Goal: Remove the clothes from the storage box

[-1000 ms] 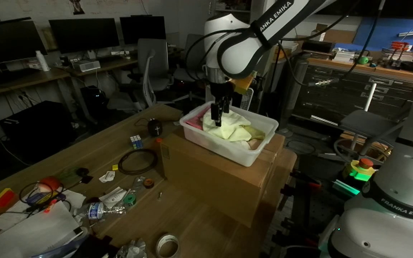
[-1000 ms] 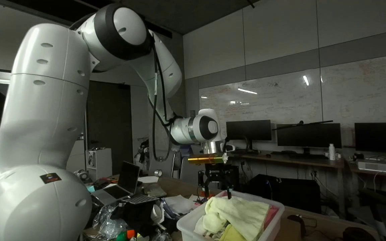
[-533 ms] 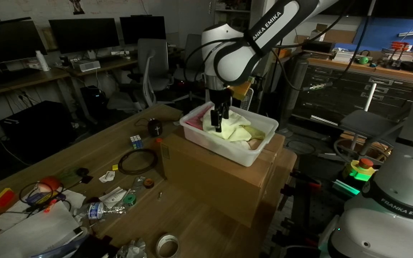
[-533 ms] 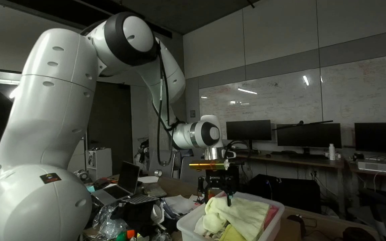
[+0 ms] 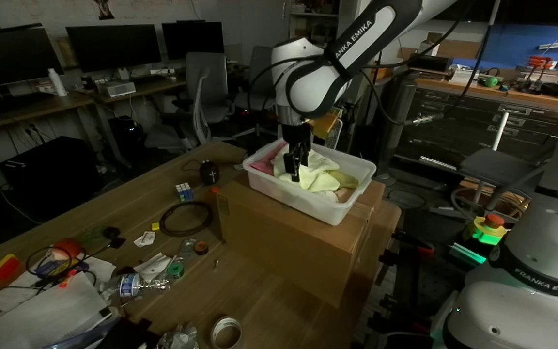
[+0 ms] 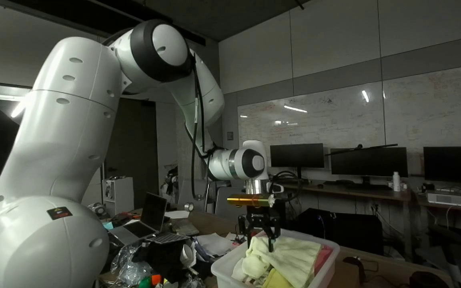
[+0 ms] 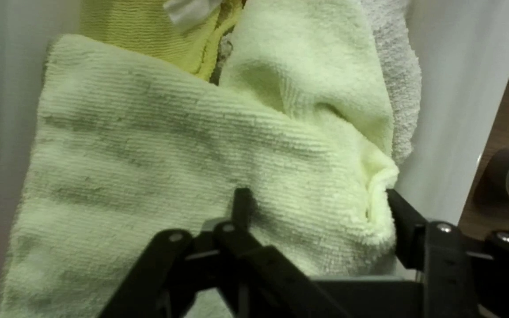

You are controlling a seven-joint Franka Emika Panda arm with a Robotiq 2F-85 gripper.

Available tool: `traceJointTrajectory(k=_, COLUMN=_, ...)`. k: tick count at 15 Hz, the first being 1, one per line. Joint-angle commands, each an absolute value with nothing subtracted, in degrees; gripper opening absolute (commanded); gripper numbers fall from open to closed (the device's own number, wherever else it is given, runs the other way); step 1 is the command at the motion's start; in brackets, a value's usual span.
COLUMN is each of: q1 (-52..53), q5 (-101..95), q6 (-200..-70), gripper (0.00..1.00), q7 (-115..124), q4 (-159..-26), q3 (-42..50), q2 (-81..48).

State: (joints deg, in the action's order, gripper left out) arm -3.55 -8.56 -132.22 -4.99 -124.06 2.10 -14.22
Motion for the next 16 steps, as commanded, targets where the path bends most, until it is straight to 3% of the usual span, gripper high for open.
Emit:
traceJointTrajectory(k=1, q1=-3.97, q5=-6.64, q6=-131.49, gripper=0.46, q7=-6.08, q4=-122.37, q3=2.27, q2=-14.55)
traceJointTrajectory(k=4, q1=-4.07, q5=-6.12, q6=-131.24, gripper=0.22, q7=-5.98, q4=-121.94, q3=2.27, q2=-14.46)
traceJointTrajectory(k=7, q1=-4.23, q5=-5.35, q6=-131.08, gripper=0.05, q7=-6.36, q4=-121.83, q3=2.18, q2=-14.29)
traceJointTrajectory(k=16, q1=-3.22, q5=-6.89, q6=-132.82, gripper=0.04, q7=-0.05, q4=-127.04, q3=3.16, q2=-4.35)
